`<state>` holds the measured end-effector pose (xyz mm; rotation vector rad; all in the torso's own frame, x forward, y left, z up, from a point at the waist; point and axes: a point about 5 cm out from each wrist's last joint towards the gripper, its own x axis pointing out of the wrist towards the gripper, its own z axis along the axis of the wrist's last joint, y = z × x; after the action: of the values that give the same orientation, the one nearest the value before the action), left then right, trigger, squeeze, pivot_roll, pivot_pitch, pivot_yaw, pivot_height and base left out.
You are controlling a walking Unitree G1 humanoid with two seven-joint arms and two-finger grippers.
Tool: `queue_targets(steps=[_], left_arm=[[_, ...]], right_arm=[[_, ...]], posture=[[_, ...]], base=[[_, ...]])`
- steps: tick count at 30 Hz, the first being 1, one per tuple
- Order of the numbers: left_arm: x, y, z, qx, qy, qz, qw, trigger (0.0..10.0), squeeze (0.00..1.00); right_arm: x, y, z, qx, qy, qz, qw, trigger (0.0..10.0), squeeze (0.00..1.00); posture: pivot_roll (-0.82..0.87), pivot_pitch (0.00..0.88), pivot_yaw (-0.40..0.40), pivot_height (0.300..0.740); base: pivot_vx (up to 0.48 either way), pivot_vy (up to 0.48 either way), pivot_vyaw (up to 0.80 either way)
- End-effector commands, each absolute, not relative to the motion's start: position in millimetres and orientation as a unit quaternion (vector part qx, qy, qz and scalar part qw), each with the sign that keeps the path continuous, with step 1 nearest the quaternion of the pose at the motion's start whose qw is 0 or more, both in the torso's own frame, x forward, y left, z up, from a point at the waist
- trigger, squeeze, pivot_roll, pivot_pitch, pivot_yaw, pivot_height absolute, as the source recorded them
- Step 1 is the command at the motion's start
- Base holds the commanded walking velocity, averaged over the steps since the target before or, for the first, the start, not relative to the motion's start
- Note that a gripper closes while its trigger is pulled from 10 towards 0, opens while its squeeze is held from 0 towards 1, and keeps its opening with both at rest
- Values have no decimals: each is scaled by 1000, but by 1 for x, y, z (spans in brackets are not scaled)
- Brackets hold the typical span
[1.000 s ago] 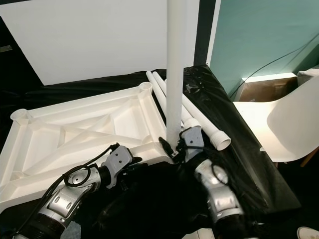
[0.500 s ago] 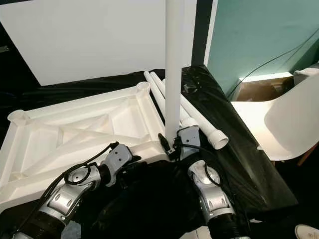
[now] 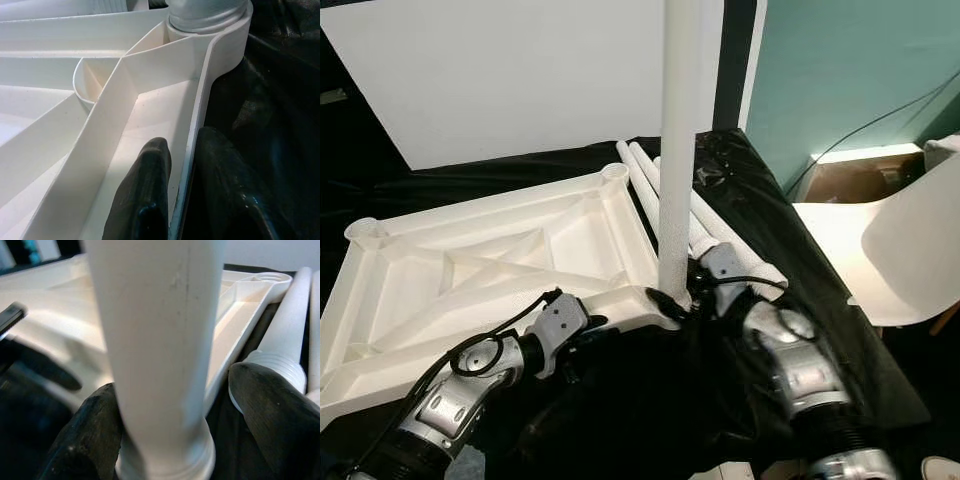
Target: Building children table
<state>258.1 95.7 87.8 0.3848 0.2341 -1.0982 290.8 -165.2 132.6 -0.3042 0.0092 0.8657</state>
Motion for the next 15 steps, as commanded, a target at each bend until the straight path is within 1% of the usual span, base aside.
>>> queue_targets(steps=[1, 3, 4, 5, 6, 7, 8, 10, 12, 15], left_arm=[[241, 98, 61, 177, 180, -558, 791, 10000, 0], [241, 98, 61, 177, 180, -558, 791, 10000, 0], [241, 97, 61, 177, 179, -559, 790, 10000, 0], [241, 97, 61, 177, 179, -559, 790, 10000, 0], [241, 96, 62, 177, 178, -560, 789, 10000, 0], [241, 96, 62, 177, 178, -560, 789, 10000, 0], [240, 95, 62, 176, 177, -561, 789, 10000, 0], [240, 95, 62, 176, 177, -561, 789, 10000, 0], [238, 96, 63, 175, 178, -560, 790, 10000, 0], [237, 97, 62, 175, 179, -559, 791, 10000, 0]], right_arm=[[292, -169, 135, -156, 15, 432, 888, 7451, 0], [292, -169, 135, -156, 15, 432, 888, 7451, 0], [291, -169, 135, -163, 21, 443, 881, 4157, 0], [291, -169, 135, -163, 21, 443, 881, 4157, 0], [291, -168, 134, -169, 27, 457, 873, 0, 0], [291, -168, 134, -169, 27, 457, 873, 0, 0], [291, -165, 132, -173, 33, 467, 866, 0, 0], [291, -165, 132, -173, 33, 467, 866, 0, 0], [288, -161, 127, -171, 45, 484, 857, 0, 0], [285, -158, 123, -166, 51, 488, 855, 0, 0]], posture=[[-18, 0, 54, 740], [-18, 0, 54, 740], [-17, 0, 55, 740], [-17, 0, 55, 740], [-13, 0, 54, 740], [-13, 0, 54, 740], [-7, 0, 52, 740], [-7, 0, 52, 740], [1, 0, 49, 740], [4, 0, 47, 740]], base=[[0, 0, 0], [0, 0, 0], [0, 0, 0], [0, 0, 0], [0, 0, 0], [0, 0, 0], [0, 0, 0], [0, 0, 0], [0, 0, 0], [0, 0, 0]])
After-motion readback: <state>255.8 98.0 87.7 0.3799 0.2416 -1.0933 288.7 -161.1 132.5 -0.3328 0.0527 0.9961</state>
